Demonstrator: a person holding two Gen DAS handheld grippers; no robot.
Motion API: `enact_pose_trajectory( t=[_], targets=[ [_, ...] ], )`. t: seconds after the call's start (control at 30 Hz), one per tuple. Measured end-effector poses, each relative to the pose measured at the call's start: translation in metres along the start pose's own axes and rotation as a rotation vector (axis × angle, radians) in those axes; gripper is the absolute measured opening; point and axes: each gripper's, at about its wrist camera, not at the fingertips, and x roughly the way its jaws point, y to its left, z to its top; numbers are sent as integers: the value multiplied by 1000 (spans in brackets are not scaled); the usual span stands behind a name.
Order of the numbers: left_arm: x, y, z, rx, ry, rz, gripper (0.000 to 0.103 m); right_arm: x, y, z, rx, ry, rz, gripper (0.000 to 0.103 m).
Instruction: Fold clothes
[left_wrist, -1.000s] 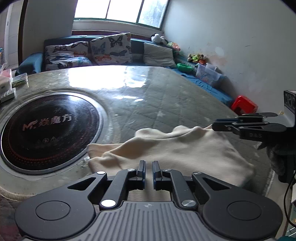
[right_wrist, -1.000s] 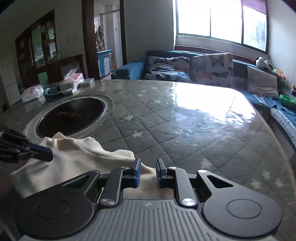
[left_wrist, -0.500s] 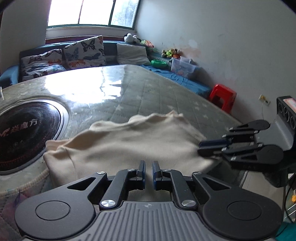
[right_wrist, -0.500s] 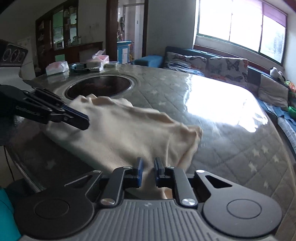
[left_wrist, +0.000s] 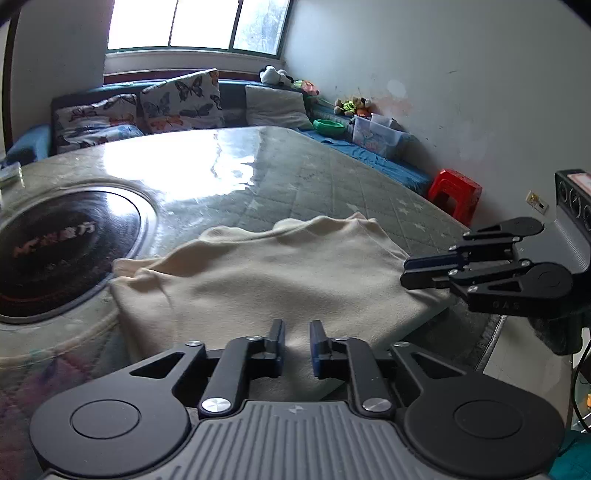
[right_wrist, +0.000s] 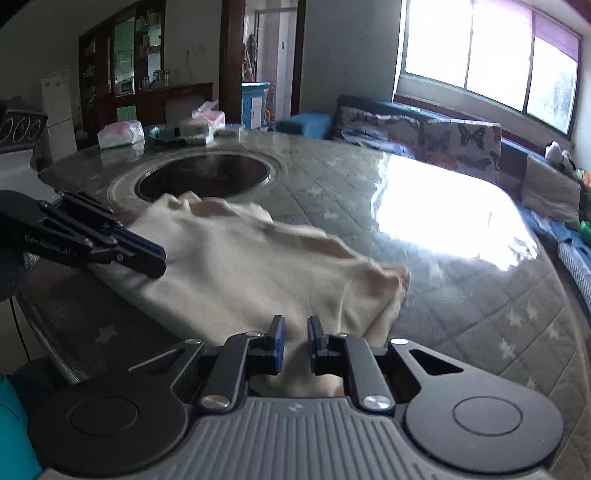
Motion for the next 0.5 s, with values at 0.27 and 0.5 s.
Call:
enact_pose_trajectory(
  t=[0.27, 0.5],
  targets=[
    [-6, 4, -12, -1, 3, 28, 17, 10, 40, 3, -114, 9, 120, 12],
    [-15, 3, -13, 1, -29, 27, 18, 4, 53, 6, -176, -2, 111, 12]
  ],
)
